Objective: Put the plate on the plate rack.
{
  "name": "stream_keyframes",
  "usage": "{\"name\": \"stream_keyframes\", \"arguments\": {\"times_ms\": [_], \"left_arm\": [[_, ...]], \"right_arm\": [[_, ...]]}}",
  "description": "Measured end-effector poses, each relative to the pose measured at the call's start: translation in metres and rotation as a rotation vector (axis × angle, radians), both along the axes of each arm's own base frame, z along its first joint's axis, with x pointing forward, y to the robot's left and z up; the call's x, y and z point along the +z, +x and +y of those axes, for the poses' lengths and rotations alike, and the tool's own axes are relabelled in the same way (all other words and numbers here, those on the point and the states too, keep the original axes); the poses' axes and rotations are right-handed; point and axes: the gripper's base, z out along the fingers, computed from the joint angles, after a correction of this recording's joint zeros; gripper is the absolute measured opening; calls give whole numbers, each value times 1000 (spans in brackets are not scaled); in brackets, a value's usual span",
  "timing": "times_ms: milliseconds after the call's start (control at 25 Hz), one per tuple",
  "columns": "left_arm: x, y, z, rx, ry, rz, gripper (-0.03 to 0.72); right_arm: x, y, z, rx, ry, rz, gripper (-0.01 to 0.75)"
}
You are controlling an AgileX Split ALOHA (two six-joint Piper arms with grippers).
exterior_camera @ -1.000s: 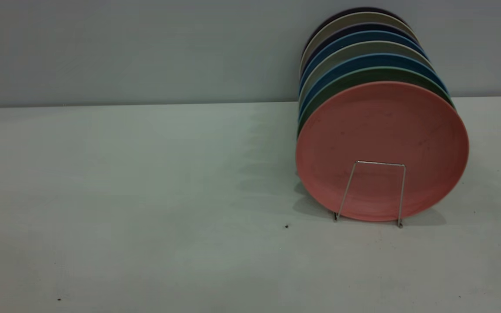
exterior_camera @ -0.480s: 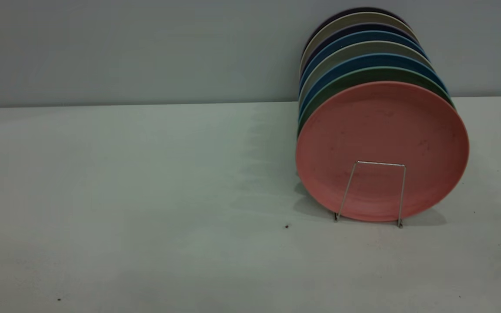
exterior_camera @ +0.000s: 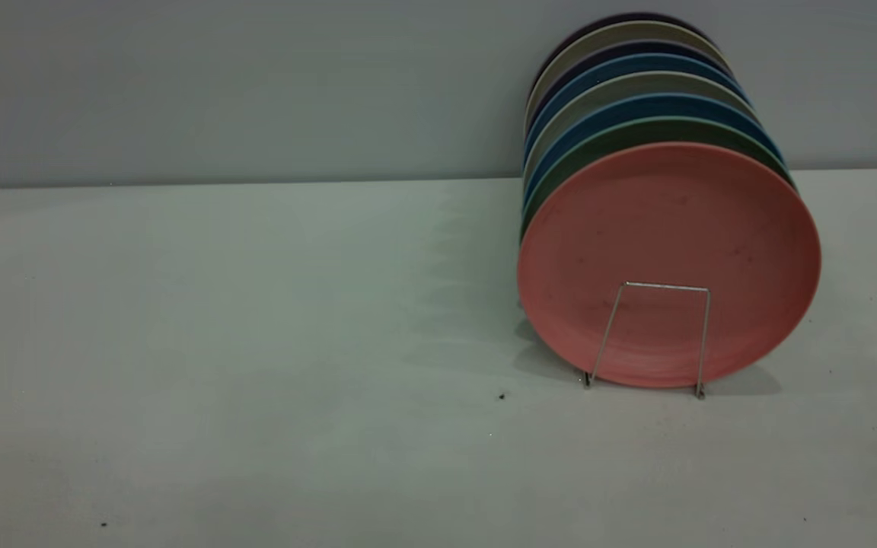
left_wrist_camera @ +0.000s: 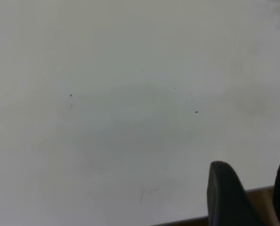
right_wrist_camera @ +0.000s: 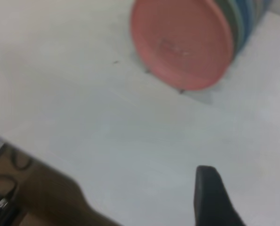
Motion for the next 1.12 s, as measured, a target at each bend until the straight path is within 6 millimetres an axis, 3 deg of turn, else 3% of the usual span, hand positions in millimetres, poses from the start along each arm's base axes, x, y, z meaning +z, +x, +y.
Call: {"name": "stream_keyframes", "arguments": {"times_ms": [480,1120], "left_arm": [[0,0,0,-2,2,0,285],[0,0,0,-2,2,0,284]], "right_arm": [[-39,-3,-12,-142,23,18,380],[-40,-4,-12,-149,43,1,380]]}}
